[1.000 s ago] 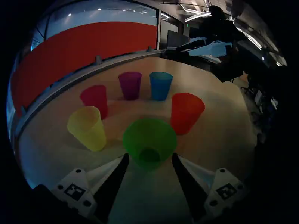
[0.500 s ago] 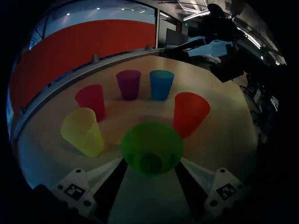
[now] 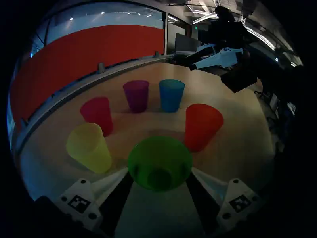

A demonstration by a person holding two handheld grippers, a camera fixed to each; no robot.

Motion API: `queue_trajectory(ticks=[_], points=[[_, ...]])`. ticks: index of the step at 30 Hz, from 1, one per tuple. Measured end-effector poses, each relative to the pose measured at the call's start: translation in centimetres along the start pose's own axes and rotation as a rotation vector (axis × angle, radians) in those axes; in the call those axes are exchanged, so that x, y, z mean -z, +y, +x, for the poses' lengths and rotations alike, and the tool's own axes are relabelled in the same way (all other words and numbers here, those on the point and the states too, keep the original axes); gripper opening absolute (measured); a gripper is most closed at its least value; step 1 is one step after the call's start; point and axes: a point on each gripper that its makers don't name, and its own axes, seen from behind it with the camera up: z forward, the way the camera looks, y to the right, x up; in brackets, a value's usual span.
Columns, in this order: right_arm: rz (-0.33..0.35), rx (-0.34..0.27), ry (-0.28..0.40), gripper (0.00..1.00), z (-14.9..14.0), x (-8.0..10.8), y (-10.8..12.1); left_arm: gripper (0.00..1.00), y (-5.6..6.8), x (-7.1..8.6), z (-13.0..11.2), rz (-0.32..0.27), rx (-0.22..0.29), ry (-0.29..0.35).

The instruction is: Pour water

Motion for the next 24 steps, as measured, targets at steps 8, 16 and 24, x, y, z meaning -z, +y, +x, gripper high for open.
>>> queue_trajectory(ticks=[8,16,24], points=[[0.000,0.003,-0.018,1.00,-0.9,-0.4,0.0,0.84,-0.2,0.3,0.2,0.007,0.006,0.009],[0.006,0.008,-0.040,1.00,-2.1,-1.2,-0.3,0.83,-0.6,1.0,1.2,0.017,-0.003,0.039],[0.017,0.008,-0.057,0.99,-3.0,-2.2,-0.8,0.83,-1.1,1.7,2.2,0.034,-0.007,0.070]])
